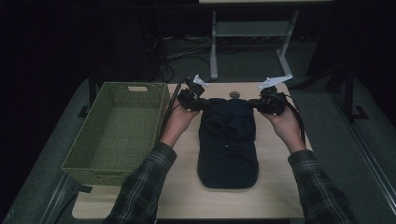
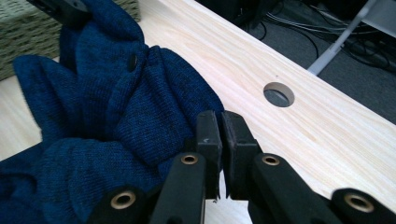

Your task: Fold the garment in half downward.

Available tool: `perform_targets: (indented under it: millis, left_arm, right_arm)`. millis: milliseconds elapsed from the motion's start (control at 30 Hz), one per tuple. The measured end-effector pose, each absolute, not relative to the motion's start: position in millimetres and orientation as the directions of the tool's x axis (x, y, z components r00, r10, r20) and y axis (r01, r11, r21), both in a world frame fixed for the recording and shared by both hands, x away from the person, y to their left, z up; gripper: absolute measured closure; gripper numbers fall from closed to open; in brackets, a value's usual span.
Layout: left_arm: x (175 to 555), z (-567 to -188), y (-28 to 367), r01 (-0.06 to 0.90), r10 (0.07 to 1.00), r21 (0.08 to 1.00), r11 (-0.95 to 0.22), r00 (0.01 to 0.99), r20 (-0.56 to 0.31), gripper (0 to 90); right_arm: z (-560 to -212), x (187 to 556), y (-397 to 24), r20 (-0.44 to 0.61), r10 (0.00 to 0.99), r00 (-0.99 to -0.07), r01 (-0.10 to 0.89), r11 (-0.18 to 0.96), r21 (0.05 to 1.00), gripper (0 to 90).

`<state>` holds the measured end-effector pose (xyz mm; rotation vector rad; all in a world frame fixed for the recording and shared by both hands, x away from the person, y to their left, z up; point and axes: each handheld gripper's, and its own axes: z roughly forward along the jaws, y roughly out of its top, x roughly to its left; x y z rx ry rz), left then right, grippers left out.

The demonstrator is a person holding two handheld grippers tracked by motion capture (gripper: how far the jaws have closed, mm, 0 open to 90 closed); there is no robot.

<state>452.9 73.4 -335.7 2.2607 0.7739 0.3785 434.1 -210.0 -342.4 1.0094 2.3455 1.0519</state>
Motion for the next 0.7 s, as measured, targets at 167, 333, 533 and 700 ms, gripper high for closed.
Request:
perform_targets:
  millis: [167,333,533,700]
  left_arm:
    - [442.4,-335.7,74.4,0.418,0.624,0.699,-0.58,0.779,0.052,80.2]
    - [432.2,-336.0,75.8,0.418,0.623,0.698,-0.582,0.781,0.052,80.2]
    - [418.5,-338.2,76.0,0.415,0.613,0.694,-0.589,0.789,0.049,80.1]
    - [406.8,-341.7,77.2,0.417,0.609,0.692,-0.589,0.792,0.041,80.0]
  right_arm:
    - [-346.7,423.6,-208.5,-0.055,0.725,-0.687,0.445,0.48,0.756,86.1]
    - [-350.6,412.5,-208.8,-0.046,0.719,-0.693,0.438,0.471,0.765,86.1]
    - [-356.0,399.2,-211.0,-0.033,0.709,-0.705,0.432,0.465,0.772,86.0]
    - [-361.6,388.2,-213.5,-0.015,0.698,-0.715,0.428,0.455,0.781,86.0]
